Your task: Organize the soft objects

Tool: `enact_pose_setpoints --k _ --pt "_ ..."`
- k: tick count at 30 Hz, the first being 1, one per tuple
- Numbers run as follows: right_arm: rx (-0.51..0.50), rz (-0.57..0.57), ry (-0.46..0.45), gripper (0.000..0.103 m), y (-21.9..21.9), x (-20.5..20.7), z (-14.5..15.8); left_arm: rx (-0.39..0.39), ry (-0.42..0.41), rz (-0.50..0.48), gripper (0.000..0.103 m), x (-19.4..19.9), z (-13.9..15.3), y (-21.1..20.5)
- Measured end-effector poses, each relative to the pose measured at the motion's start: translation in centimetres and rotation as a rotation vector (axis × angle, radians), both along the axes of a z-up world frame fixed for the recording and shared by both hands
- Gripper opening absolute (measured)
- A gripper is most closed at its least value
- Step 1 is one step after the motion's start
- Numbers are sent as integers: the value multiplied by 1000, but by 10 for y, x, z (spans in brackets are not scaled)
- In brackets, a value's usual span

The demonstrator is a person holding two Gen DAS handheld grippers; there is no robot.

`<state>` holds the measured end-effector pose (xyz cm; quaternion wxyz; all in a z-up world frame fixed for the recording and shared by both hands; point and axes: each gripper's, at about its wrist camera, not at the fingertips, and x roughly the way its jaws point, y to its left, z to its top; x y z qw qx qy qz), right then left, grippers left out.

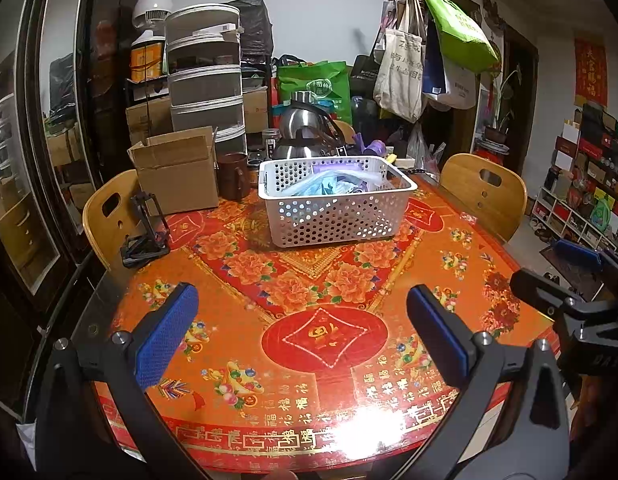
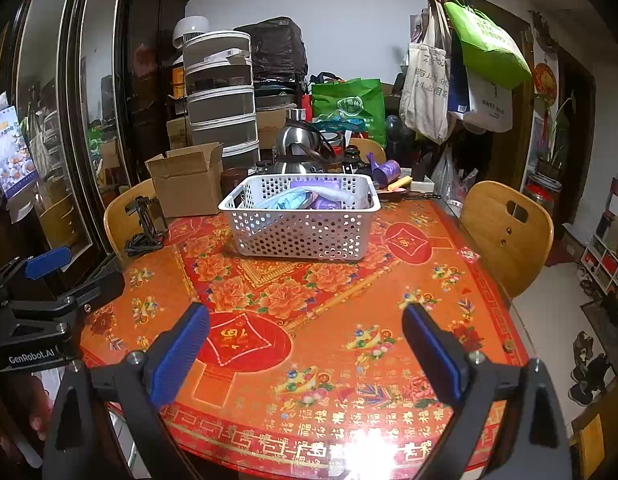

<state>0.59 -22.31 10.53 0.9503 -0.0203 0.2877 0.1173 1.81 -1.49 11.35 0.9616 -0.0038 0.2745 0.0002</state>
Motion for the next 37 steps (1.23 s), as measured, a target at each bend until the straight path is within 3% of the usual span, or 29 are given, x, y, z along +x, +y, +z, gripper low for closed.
enact_pose_setpoints --k 37 --pt "-3 10 11 97 3 2 -10 -16 10 -35 103 3 -11 1"
